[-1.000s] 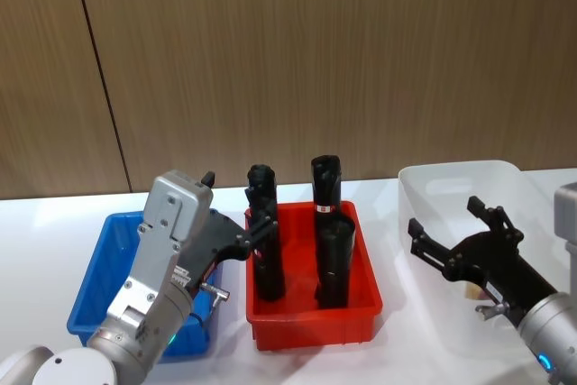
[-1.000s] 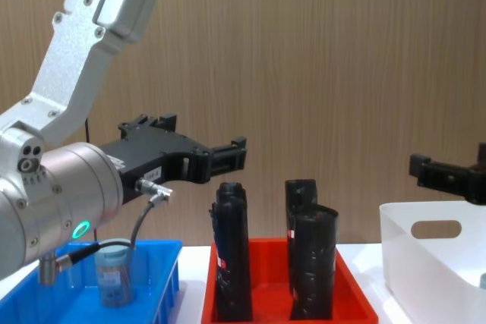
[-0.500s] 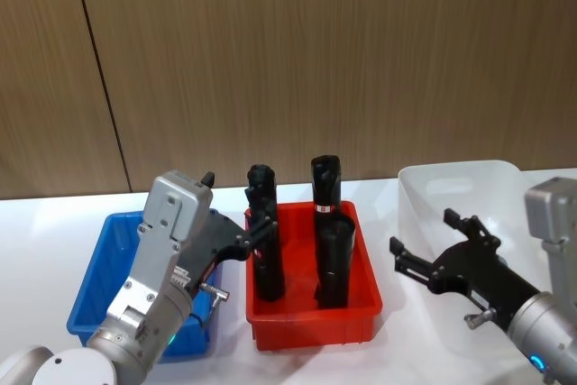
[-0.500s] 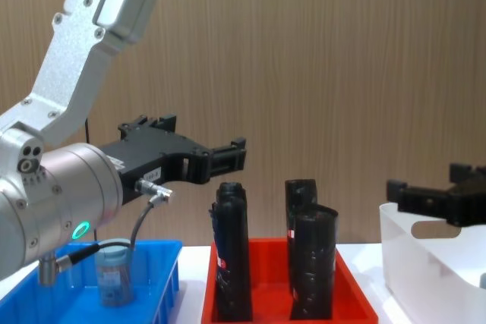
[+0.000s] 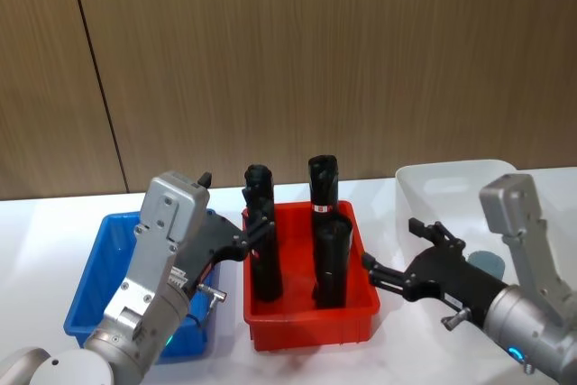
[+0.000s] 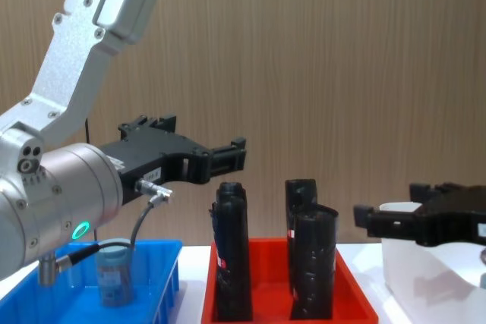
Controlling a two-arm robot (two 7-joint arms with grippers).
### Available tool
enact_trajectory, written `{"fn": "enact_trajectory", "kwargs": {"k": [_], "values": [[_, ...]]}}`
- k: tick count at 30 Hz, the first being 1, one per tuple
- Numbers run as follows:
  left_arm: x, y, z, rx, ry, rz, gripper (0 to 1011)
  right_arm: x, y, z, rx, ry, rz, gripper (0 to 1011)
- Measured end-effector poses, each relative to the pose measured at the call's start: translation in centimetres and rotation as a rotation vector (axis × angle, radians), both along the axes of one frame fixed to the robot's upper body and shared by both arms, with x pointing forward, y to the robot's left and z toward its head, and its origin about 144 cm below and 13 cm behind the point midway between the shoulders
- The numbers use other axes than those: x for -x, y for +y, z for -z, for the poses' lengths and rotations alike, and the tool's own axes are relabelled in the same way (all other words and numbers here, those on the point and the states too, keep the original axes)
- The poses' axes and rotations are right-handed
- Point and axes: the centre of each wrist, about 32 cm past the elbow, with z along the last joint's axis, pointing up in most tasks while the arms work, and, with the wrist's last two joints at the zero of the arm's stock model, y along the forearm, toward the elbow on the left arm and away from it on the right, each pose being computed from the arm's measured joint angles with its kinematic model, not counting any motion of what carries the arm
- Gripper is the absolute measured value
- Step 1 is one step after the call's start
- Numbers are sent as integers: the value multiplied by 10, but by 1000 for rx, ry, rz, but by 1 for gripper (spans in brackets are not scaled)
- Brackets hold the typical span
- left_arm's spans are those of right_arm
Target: Pick the cotton swabs from the blue box and place them into the white box.
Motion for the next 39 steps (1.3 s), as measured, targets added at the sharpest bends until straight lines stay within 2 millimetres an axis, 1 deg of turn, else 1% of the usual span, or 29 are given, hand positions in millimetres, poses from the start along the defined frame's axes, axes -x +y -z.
{"fn": "enact_trajectory", "kwargs": {"k": [13, 25, 39], "values": [[0, 0, 0, 0, 0, 0, 1004, -25, 7, 3, 33, 37, -61, 1001], [0, 0, 0, 0, 0, 0, 1004, -49, 16, 8, 44, 76, -68, 1002], [0, 0, 0, 0, 0, 0, 1004, -69, 29, 13, 56, 105, -96, 1001]]}}
